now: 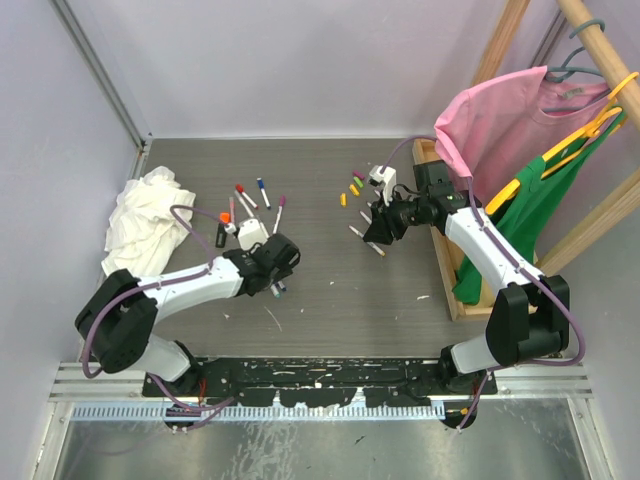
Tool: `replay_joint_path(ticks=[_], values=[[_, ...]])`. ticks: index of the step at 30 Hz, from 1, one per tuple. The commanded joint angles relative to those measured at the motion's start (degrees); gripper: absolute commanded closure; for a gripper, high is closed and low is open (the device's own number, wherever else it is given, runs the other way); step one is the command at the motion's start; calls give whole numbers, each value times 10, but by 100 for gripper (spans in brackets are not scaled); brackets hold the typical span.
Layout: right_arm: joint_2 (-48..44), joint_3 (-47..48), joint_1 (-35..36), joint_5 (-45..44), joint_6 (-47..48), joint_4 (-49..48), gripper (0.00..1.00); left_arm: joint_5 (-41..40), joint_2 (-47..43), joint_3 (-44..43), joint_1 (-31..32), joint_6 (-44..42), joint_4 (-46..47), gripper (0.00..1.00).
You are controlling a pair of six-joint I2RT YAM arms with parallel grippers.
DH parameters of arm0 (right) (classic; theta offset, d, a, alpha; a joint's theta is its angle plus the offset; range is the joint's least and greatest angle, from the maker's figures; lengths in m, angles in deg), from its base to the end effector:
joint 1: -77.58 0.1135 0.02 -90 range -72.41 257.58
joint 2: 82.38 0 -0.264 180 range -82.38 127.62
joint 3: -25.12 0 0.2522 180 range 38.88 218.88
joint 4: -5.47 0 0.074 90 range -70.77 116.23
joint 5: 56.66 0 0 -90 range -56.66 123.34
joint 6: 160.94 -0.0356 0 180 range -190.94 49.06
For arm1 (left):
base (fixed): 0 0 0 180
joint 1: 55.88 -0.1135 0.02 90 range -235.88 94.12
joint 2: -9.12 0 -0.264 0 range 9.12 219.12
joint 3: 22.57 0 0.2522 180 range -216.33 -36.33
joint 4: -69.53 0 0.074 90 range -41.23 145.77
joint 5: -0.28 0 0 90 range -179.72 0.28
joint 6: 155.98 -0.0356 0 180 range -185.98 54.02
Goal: Open the pen caps
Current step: Pick up the pen from the center of the board.
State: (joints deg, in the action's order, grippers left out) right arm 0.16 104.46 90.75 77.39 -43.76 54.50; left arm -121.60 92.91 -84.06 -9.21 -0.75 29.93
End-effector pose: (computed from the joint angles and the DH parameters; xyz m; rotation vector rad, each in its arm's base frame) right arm 0.2850 0.0921 0.2825 -1.0834 2.0329 0.8210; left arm 0.2016 -0.1863 0.1883 -0.5597 2.3551 -0.1145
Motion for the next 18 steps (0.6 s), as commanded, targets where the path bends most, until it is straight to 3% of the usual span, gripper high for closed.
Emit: replay_joint_path(ticks=[1,8,18], values=[[-1,5,4,10,11,-5,59,-57,-30,17,2,19,-19,39],[1,6,3,11,11,-5,59,-56,-26,30,-5,18,2,54],[3,7,3,12,11,-4,59,-38,-8,33,-22,6,30,58]])
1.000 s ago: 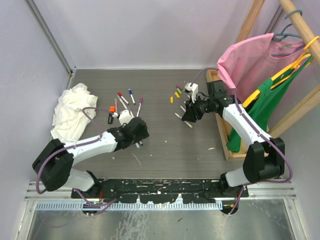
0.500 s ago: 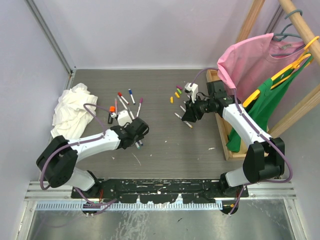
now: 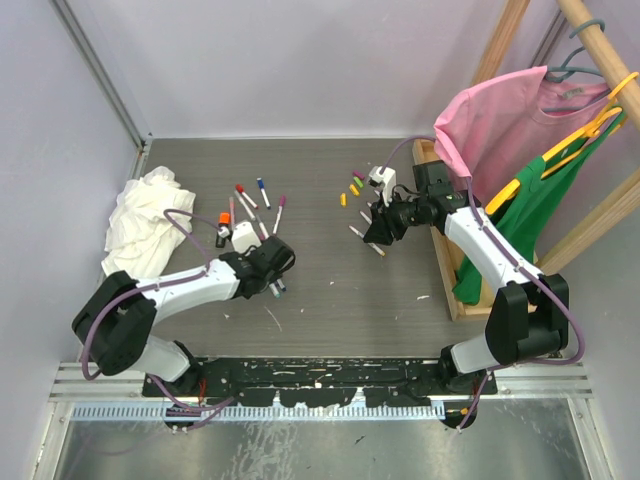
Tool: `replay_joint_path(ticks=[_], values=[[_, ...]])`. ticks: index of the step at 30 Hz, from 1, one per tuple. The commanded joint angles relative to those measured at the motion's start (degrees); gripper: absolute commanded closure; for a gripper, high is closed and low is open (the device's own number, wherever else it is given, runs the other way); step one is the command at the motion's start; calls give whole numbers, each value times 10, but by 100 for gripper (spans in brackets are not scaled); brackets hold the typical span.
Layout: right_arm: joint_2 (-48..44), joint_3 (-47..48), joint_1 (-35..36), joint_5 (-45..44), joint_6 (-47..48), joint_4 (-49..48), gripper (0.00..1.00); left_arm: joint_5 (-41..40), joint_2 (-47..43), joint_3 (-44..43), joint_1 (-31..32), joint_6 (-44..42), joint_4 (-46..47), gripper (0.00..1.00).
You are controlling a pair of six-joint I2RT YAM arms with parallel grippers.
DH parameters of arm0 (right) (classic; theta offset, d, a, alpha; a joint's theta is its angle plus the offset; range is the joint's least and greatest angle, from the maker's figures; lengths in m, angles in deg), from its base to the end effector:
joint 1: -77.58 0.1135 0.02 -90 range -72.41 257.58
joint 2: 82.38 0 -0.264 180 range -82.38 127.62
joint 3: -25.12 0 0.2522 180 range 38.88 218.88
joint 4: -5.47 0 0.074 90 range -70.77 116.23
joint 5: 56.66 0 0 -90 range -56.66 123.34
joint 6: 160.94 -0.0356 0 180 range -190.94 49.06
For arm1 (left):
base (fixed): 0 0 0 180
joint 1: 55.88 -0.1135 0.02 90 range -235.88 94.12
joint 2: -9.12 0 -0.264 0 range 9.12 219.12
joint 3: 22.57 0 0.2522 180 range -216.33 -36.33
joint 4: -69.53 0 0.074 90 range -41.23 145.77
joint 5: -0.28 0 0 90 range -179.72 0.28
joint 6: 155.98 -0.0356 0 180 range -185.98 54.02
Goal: Open the pen caps
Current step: Pick up the pen from the center of the board.
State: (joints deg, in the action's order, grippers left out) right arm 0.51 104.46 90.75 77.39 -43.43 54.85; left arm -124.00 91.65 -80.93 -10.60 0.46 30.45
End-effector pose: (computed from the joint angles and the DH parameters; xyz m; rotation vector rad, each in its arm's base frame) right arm 0.2856 0.0922 0.2804 -1.0878 2.0404 0.8238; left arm 0.1988 -0.1723 0.1796 -0.6124 2.3221 -0.0568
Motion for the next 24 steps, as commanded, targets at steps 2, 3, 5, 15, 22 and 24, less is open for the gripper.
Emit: replay_joint_path(ticks=[2,3,5,15,22,24], values=[[0,6,3,12,8,-6,59,-12,9,2,-10,-6,27,60],[-1,6,3,12,8,-6,59,-11,11,1,-12,-6,28,61],[-1,7,4,12,8,-6,59,-9,16,1,-14,-8,30,61],[-1,6,3,12,8,-5,59,5,42,-4,-16,-14,39,61],[0,7,3,12,8,-5,59,2,48,-4,-17,-13,32,64],[0,7,4,13,8,-5,59,2,50,-3,-17,-12,32,65]])
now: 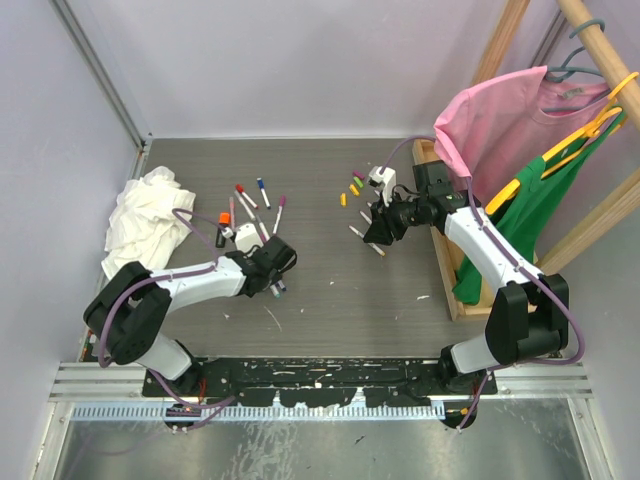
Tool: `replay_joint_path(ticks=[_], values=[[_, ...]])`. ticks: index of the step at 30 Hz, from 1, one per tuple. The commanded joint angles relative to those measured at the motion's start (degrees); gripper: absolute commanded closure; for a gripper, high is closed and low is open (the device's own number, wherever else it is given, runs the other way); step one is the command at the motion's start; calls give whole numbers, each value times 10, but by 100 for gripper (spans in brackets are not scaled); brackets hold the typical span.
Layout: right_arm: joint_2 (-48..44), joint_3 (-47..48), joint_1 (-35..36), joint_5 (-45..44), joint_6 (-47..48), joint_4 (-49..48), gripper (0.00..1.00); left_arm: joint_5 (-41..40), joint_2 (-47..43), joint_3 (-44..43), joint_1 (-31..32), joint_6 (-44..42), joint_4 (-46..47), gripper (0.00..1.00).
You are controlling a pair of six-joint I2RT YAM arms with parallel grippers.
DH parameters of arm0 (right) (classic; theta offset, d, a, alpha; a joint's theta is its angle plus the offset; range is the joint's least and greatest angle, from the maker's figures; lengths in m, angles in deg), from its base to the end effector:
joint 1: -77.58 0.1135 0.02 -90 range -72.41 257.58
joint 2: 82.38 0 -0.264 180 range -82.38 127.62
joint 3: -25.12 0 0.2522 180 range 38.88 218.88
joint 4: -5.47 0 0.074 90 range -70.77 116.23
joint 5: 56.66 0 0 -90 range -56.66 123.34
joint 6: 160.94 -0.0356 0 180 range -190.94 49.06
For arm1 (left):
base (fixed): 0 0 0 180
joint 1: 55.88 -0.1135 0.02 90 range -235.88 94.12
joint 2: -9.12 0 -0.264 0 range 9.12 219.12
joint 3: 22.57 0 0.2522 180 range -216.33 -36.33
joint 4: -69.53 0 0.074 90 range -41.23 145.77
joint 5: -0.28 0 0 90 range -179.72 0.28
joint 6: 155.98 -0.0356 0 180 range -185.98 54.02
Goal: Open the pen caps
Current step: Pick up the pen from the center of the board.
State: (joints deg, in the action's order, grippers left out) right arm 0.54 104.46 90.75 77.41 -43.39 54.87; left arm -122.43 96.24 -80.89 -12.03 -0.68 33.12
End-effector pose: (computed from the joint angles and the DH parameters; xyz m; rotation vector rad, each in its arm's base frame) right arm 0.2856 0.0923 0.2802 -1.0885 2.0406 0.8242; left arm 0.2090 -0.1741 0.1613 -0.6075 2.3634 -0.0219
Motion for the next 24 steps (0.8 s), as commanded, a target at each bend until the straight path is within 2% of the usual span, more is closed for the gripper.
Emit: replay_joint_path(ticks=[1,20,24], values=[[0,7,4,13,8,-4,59,-13,5,-3,-2,0,4,66],[0,8,4,14,7,-4,59,-17,-10,11,-3,3,-3,79],[0,8,4,14,8,-4,59,-15,-18,13,-3,0,-5,79]])
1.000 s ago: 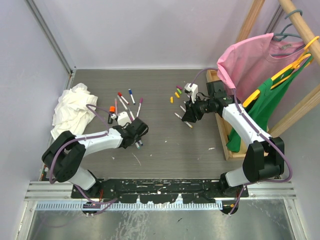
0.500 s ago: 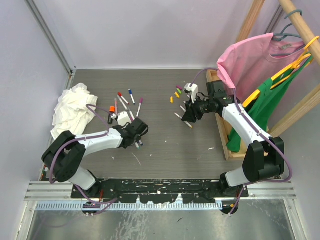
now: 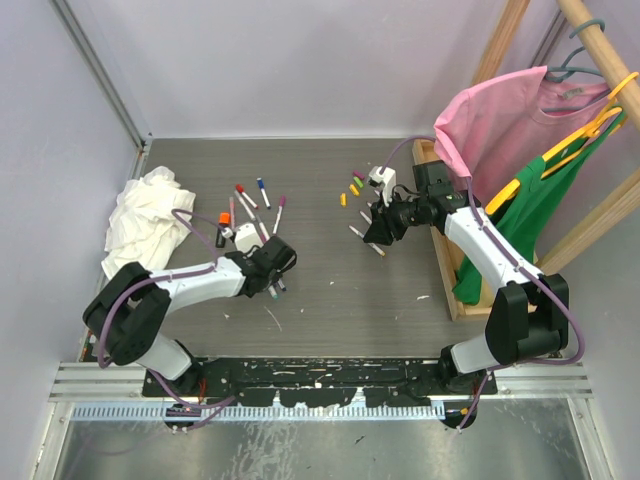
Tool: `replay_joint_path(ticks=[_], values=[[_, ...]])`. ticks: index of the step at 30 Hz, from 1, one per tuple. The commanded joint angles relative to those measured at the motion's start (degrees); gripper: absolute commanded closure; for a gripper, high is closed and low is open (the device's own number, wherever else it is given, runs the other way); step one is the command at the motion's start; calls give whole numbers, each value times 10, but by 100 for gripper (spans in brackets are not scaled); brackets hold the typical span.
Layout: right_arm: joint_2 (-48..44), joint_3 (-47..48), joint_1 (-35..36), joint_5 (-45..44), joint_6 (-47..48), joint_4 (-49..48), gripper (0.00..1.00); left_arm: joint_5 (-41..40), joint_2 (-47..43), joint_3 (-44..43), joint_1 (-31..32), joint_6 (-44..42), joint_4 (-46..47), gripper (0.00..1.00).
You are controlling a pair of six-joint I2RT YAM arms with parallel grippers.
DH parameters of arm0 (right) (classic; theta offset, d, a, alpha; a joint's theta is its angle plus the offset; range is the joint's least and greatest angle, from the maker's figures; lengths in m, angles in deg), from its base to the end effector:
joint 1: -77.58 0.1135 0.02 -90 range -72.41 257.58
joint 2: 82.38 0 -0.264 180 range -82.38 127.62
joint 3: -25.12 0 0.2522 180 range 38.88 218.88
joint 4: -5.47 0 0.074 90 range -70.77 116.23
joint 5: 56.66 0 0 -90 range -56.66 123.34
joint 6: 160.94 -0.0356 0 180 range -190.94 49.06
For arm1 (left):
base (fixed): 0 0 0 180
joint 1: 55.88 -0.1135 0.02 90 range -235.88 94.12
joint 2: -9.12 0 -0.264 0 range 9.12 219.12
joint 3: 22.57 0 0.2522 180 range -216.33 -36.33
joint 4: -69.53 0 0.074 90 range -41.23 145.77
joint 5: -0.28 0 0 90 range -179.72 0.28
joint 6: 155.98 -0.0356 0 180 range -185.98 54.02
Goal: Open the pen caps
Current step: Pick up the pen from the center of the board.
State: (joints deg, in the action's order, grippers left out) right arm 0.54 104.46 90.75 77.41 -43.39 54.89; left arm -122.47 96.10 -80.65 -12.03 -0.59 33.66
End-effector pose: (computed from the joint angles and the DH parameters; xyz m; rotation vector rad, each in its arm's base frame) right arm 0.2856 0.0923 0.2802 -1.0885 2.0409 0.8244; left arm 0.2089 -0.1740 0.1612 -0.6112 2.3577 -0.0300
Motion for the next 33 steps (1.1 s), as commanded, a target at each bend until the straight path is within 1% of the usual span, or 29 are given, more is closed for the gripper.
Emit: replay_joint_path(ticks=[1,5,8,16,20,33], values=[[0,9,4,14,8,-4,59,-11,-20,11,-3,-3,-10,78],[1,8,4,14,8,-3,59,-10,-41,16,-3,-11,-9,72],[2,8,3,14,8,-3,59,-10,-64,23,-3,-16,-8,71],[3,8,4,14,8,-2,59,-16,-116,45,-4,-23,-9,72],[4,8,3,14,8,-2,59,-4,-114,51,-8,-28,5,71],[6,8,3,14,9,-1,59,42,-64,48,-26,-45,46,71]])
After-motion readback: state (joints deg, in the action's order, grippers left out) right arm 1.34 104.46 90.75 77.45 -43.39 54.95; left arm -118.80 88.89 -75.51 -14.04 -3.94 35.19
